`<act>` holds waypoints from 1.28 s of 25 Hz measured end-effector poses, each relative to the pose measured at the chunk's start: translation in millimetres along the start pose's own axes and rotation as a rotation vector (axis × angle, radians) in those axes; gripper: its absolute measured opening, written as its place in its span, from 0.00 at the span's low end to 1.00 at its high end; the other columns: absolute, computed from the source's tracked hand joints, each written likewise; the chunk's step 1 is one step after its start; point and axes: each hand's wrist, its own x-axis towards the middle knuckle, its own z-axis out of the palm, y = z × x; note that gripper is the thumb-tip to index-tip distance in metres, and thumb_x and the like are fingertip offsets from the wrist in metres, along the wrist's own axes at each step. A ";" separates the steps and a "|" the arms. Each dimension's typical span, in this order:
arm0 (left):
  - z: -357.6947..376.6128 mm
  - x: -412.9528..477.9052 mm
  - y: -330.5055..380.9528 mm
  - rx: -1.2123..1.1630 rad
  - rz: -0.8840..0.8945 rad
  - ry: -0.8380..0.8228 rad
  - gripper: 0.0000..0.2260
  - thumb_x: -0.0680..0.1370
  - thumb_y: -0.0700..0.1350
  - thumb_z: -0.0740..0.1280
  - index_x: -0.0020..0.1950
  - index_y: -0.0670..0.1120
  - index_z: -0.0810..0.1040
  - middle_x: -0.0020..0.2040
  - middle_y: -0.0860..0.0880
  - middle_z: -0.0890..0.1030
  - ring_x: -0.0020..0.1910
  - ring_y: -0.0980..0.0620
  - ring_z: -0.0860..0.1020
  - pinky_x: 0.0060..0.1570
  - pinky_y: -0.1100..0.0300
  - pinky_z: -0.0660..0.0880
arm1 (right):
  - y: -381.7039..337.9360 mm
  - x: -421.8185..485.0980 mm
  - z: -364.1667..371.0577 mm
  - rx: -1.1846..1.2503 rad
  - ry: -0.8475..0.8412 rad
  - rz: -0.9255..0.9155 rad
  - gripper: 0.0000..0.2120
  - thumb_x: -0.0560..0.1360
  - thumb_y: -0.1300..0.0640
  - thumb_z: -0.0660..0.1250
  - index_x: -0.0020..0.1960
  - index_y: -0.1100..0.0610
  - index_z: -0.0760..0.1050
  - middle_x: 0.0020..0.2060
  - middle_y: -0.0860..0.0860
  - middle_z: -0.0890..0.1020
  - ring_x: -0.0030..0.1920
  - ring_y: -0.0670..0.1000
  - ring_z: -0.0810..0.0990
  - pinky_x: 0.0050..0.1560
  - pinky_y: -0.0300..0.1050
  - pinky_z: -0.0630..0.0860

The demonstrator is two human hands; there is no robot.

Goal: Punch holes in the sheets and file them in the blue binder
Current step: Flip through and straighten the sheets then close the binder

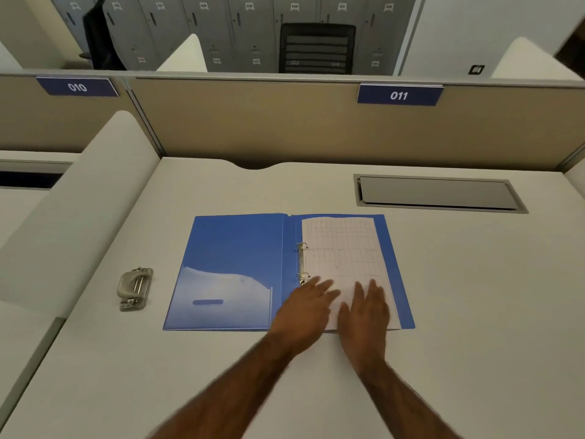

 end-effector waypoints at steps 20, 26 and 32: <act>-14.4 92.9 53.8 -0.576 -0.489 -0.013 0.27 0.79 0.67 0.56 0.49 0.45 0.79 0.45 0.51 0.79 0.43 0.52 0.77 0.40 0.63 0.68 | 23.4 59.3 -77.1 1.008 -0.245 0.387 0.11 0.82 0.48 0.61 0.55 0.48 0.81 0.53 0.48 0.83 0.55 0.53 0.80 0.61 0.52 0.77; -33.2 117.3 44.0 -0.589 -0.578 0.123 0.17 0.80 0.54 0.66 0.46 0.41 0.82 0.39 0.46 0.82 0.41 0.46 0.82 0.47 0.49 0.83 | 14.0 69.8 -73.1 1.059 -0.366 0.204 0.25 0.75 0.33 0.62 0.64 0.45 0.79 0.68 0.48 0.78 0.67 0.49 0.75 0.69 0.48 0.71; -37.4 115.5 27.3 -0.757 -0.653 -0.004 0.13 0.79 0.47 0.70 0.55 0.38 0.81 0.52 0.40 0.83 0.50 0.41 0.83 0.51 0.46 0.83 | -3.8 73.6 -82.6 1.035 -0.408 0.299 0.26 0.79 0.42 0.64 0.73 0.51 0.69 0.67 0.47 0.74 0.65 0.51 0.75 0.67 0.54 0.75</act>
